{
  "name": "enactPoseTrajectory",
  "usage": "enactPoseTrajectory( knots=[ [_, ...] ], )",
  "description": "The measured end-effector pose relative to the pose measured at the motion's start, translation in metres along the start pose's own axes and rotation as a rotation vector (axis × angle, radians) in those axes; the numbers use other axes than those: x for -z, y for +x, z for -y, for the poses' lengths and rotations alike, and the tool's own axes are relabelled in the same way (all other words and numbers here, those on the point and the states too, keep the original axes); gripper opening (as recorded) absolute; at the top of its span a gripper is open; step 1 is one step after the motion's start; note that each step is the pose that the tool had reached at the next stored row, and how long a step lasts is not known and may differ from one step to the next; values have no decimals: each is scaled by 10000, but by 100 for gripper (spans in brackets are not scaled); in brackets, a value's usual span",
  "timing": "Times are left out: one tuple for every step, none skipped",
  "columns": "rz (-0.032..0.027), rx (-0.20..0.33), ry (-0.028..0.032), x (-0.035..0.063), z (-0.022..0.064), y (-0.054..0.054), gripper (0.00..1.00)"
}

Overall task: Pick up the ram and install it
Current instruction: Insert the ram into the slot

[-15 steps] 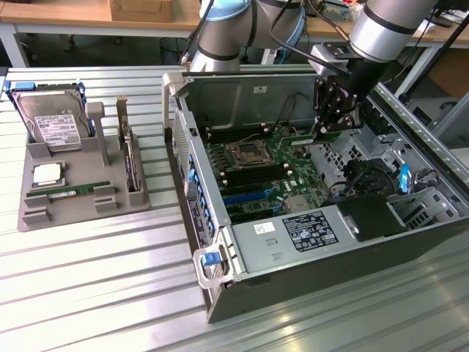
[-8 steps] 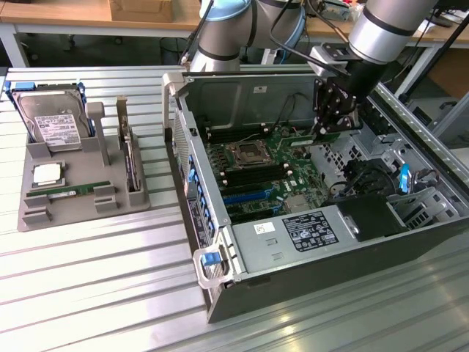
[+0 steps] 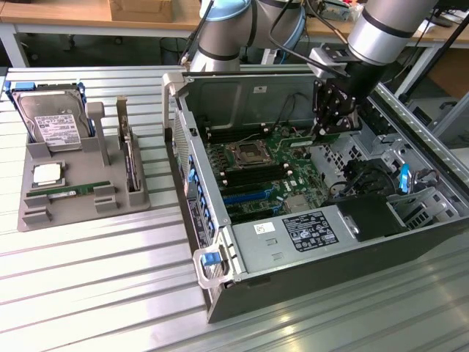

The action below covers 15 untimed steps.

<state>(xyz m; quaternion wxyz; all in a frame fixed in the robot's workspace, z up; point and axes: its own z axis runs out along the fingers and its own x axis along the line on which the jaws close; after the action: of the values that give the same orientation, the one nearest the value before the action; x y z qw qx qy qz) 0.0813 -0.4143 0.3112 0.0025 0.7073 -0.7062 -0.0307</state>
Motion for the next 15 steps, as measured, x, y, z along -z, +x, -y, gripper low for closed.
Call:
enactPoseTrajectory(
  knots=[
    [0, 0, 0, -2, 0, 0, 12],
    [0, 0, 0, -4, 0, 0, 12],
    [0, 0, 0, -9, 0, 1, 12],
    [0, 0, 0, -15, 1, 1, 12],
    [-1, 0, 0, -19, 1, 1, 12],
    [0, 0, 0, -24, 1, 1, 12],
    [0, 0, 0, -27, 1, 1, 12],
    [0, 0, 0, -29, 1, 2, 12],
    [0, 0, 0, -32, 2, 1, 12],
    [0, 0, 0, -36, 2, 2, 12],
    [0, 0, 0, -41, 2, 2, 12],
    [0, 0, 0, -53, -12, 2, 12],
    [1, 0, 0, -58, -25, 3, 12],
    [2, 0, 0, -64, -39, 3, 12],
    [1, 0, 0, -71, -56, 3, 12]
  ],
)
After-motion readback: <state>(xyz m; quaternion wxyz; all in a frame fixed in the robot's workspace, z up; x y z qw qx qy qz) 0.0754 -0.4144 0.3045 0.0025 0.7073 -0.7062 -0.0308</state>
